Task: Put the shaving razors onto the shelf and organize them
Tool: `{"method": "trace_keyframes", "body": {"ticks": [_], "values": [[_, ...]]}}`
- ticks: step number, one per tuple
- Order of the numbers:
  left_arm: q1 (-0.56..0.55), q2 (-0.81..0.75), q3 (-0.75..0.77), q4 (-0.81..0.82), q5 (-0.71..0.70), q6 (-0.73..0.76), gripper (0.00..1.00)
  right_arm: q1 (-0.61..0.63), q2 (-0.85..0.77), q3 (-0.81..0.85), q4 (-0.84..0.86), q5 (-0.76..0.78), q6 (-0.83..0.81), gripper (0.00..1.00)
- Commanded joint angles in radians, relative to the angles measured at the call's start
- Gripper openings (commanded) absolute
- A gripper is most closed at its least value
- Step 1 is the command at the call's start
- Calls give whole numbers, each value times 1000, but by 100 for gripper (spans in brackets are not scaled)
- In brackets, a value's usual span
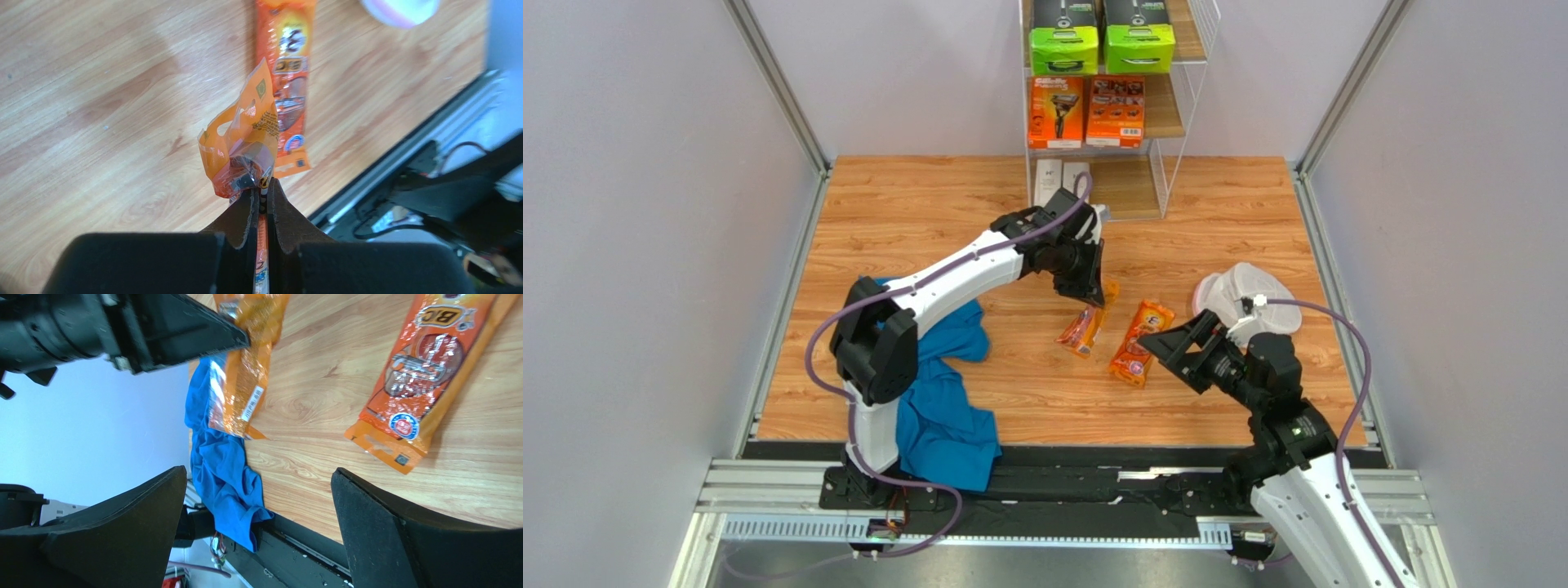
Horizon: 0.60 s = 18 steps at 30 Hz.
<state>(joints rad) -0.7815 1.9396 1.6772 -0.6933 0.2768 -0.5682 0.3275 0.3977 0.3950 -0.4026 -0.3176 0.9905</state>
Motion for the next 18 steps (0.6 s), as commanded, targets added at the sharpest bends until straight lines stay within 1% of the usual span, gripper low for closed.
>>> {"method": "trace_keyframes", "body": {"ticks": [1,2,5,8,11,14,15,17,18], "values": [[21,-106,-46,109,107,-96,0,57,46,-8,206,-19,22,91],[25,-117,-57,156,122,-131,0,68,55,-8,221,-8,25,91],[31,-140,-89,230,189,-188,0,111,104,-10,297,18,36,90],[31,-148,-91,259,251,-214,0,171,180,-8,383,49,46,89],[31,-168,-97,262,254,-220,0,223,269,11,442,81,42,88],[33,-186,-111,271,271,-220,0,243,341,16,493,97,46,84],[33,-191,-119,275,277,-222,0,246,352,16,516,98,48,80],[33,-205,-134,299,297,-231,0,248,377,18,531,109,51,77],[33,-209,-157,311,308,-239,0,248,382,19,541,112,51,73]]}}
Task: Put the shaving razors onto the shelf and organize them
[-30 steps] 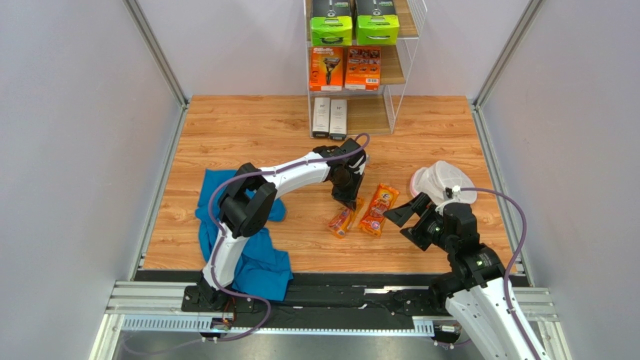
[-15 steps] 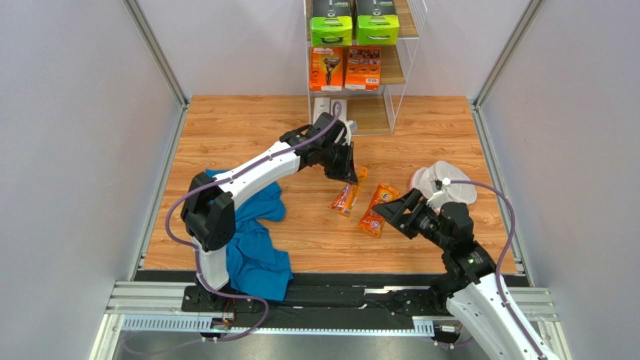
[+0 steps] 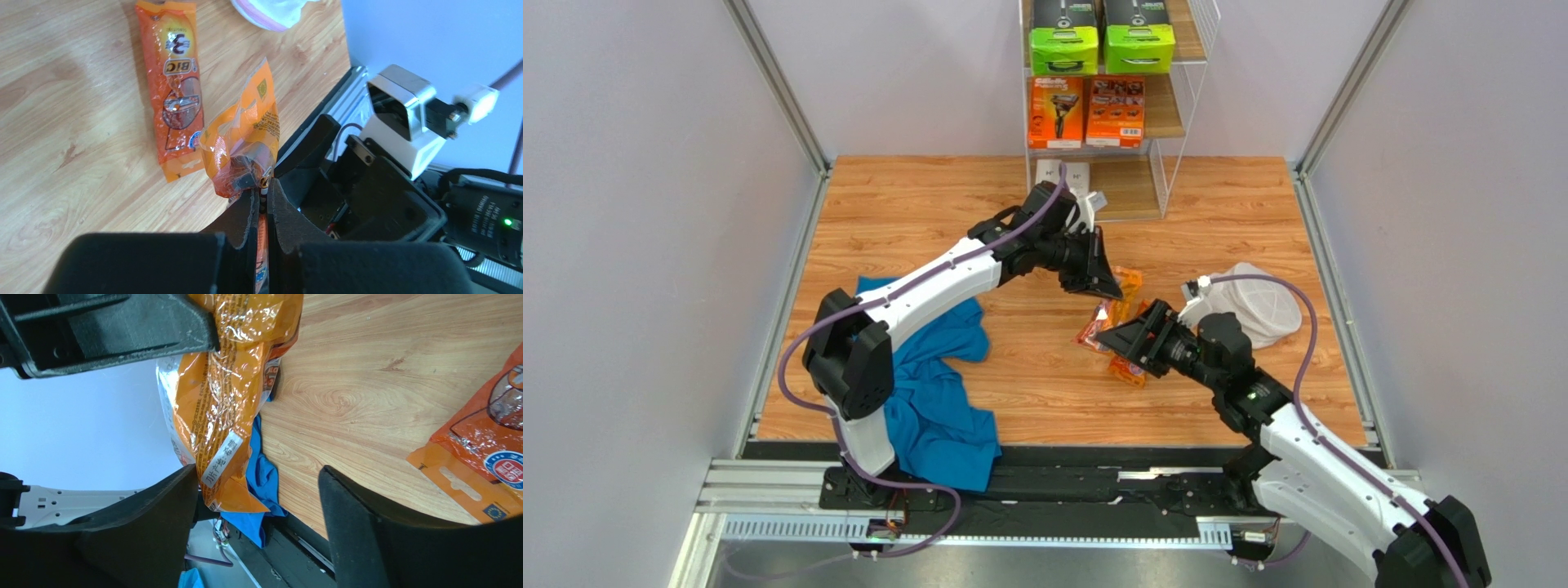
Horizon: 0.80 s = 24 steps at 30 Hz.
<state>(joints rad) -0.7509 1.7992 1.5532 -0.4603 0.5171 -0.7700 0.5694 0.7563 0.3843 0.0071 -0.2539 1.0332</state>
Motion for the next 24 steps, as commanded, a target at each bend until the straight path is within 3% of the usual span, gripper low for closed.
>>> {"method": "trace_keyframes", "body": {"ticks": [1,5,8,10,11,14,16,19,20,24], "values": [[1,-78,-42,95,76,-47,0,6,29,33,131,59,11,70],[2,-95,-85,140,110,-69,0,4,37,22,191,59,24,55],[2,-107,-114,147,106,-66,0,7,40,22,220,45,25,30],[4,-115,-134,152,104,-61,0,4,37,24,220,48,22,21],[7,-116,-149,153,100,-60,0,6,37,24,221,48,19,10],[19,-132,-183,164,92,-58,0,6,35,30,218,45,11,0],[33,-139,-197,167,93,-54,1,6,43,37,202,50,7,0],[56,-153,-203,131,80,-19,18,4,58,51,169,61,-7,0],[70,-158,-200,111,71,-3,36,6,75,57,162,62,-10,0],[108,-195,-186,-7,-12,92,61,-5,150,96,120,76,-36,0]]}}
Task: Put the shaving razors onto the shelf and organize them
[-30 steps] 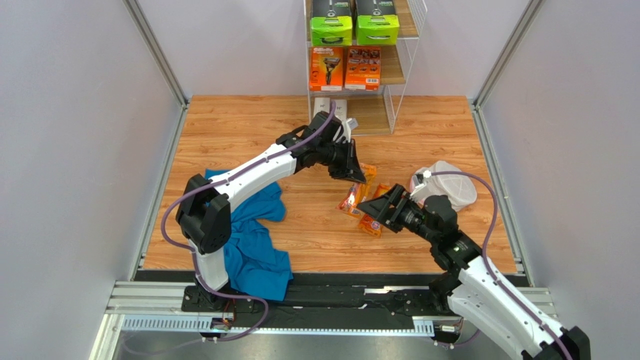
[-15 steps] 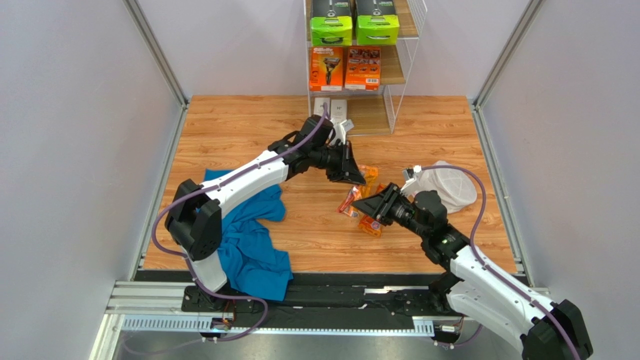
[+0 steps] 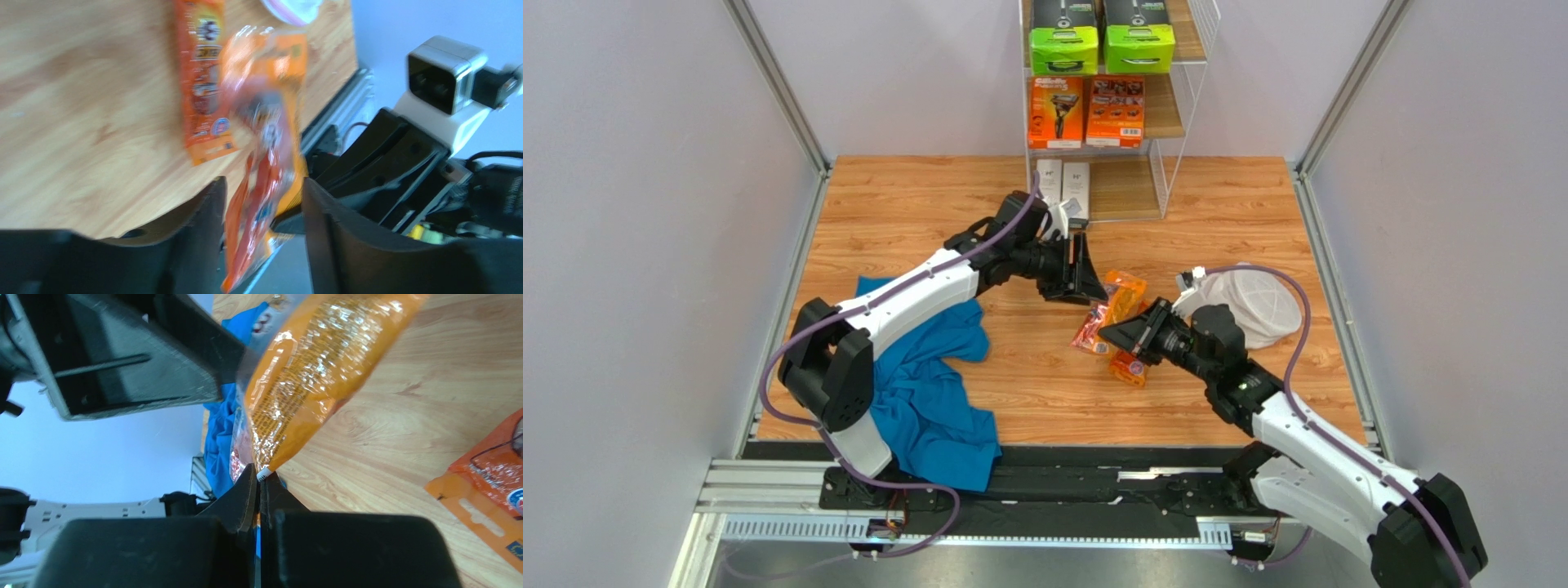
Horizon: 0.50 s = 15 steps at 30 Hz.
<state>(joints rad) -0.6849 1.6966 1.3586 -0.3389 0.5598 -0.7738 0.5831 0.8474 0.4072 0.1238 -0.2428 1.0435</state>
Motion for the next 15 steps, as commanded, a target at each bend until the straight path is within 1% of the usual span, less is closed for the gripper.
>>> {"method": "trace_keyframes", "body": {"ticks": [1,2,5,8,9,11,12,13,14,15], "values": [[51,-98,13,-185,-96,113,63,-22,79,82,-1,66,-57,0],[68,-107,22,-211,-121,128,66,-31,125,103,-1,63,-68,0],[100,-172,8,-287,-196,175,68,-60,205,168,-6,40,-115,0],[126,-225,-24,-331,-242,215,68,-104,336,243,-21,-10,-171,0],[131,-239,-33,-350,-250,235,68,-115,411,299,-26,-42,-183,0],[146,-276,-70,-362,-268,249,68,-150,481,361,-64,-72,-235,0],[150,-290,-87,-368,-271,260,68,-161,557,437,-84,-90,-253,0],[153,-302,-102,-370,-284,263,68,-172,591,476,-102,-107,-276,0],[157,-325,-133,-371,-288,266,68,-192,631,523,-155,-122,-318,0],[159,-339,-148,-373,-290,272,68,-201,665,603,-186,-131,-339,0]]}}
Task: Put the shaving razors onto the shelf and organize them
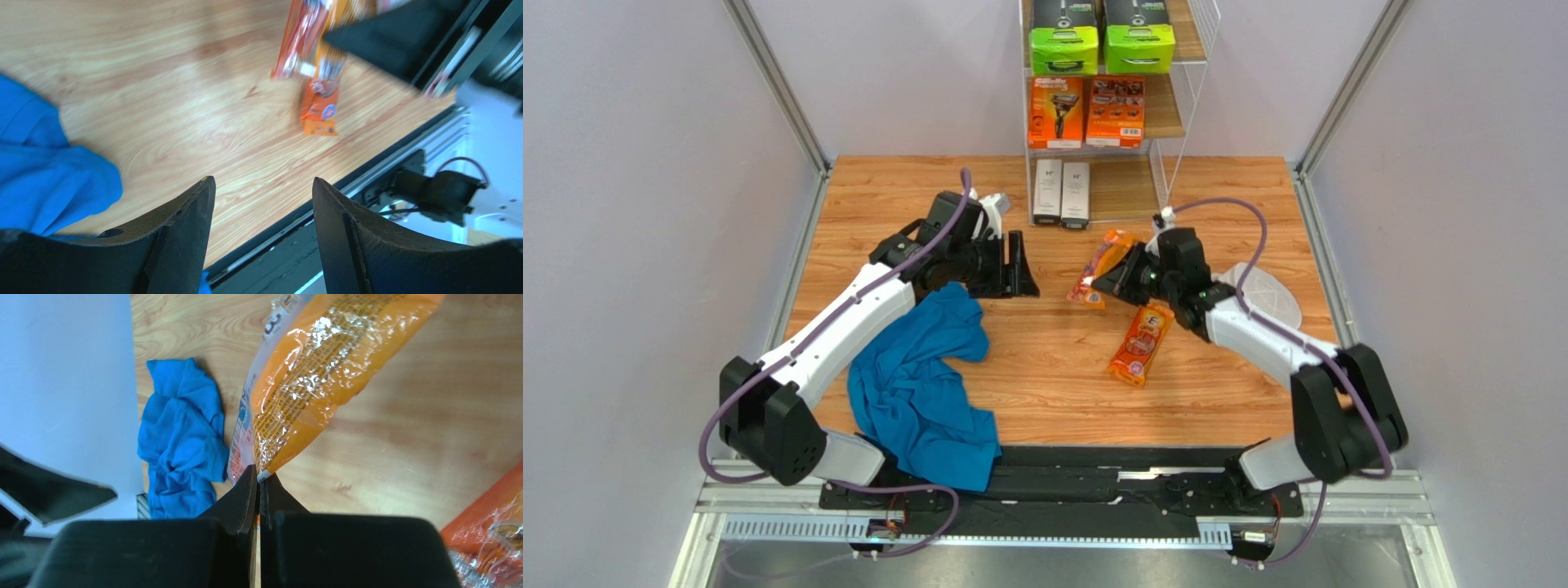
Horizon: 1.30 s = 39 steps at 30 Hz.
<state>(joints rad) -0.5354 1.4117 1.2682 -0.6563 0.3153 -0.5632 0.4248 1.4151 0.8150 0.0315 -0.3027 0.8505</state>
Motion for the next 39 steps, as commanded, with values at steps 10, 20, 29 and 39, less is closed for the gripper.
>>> {"method": "trace_keyframes", "body": {"ticks": [10,20,29,39], "values": [[12,-128,-210,-35,-35,72,68,-129,369,493,-208,-78,-212,0],[12,-194,-306,-14,-16,54,67,-162,576,680,-208,-76,-177,0],[12,-234,-351,-17,-5,48,67,-161,708,854,-320,0,-182,2],[12,-257,-392,-8,8,36,66,-162,783,977,-447,144,-189,19]]}}
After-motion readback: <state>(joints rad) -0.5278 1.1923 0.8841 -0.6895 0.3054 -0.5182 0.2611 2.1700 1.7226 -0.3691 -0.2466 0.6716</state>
